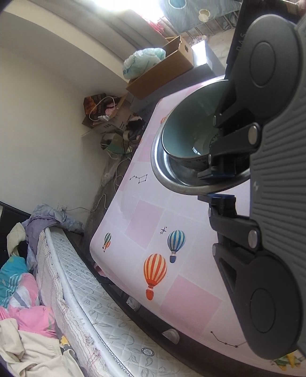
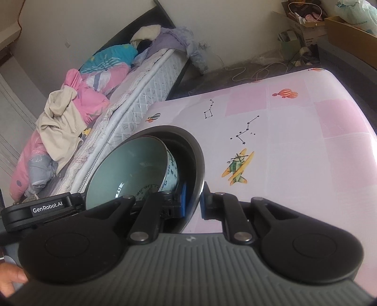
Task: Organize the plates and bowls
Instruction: 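Lift the teal bowl and its steel bowls with both grippers, then carry the teal bowl stack over the white plate and lower it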
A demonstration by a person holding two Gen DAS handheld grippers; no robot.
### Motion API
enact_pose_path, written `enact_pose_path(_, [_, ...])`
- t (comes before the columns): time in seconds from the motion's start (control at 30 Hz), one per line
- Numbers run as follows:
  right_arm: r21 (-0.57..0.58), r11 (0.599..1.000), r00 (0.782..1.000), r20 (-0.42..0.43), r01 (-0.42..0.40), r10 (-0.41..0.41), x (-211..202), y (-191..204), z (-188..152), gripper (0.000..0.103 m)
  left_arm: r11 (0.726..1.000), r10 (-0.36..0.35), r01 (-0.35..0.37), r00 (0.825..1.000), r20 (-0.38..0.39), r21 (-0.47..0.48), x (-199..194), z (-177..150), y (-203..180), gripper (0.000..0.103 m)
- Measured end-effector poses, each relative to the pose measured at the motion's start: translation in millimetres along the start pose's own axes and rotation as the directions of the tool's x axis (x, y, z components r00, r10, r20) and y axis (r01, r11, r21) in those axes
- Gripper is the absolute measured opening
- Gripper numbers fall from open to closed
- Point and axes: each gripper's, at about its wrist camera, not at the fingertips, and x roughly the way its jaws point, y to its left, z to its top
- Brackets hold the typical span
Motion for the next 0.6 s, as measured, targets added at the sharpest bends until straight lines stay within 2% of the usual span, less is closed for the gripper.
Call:
enact_pose_path(0.27, [0.015,1.000,1.000,-0.018,0.008,-0.008,-51,13,-47,0.011,1.000,-0.019,0.019,1.000,-0.024,0.001,-37,-42,6,0.012])
enact_pose_path(0.6, [0.058,0.997,0.997,-0.071,0.040,-0.036,-69,-2,-111,0.011,1.000,-0.014,0.014,0.994,-0.105,0.004,-36,-91,17,0.012])
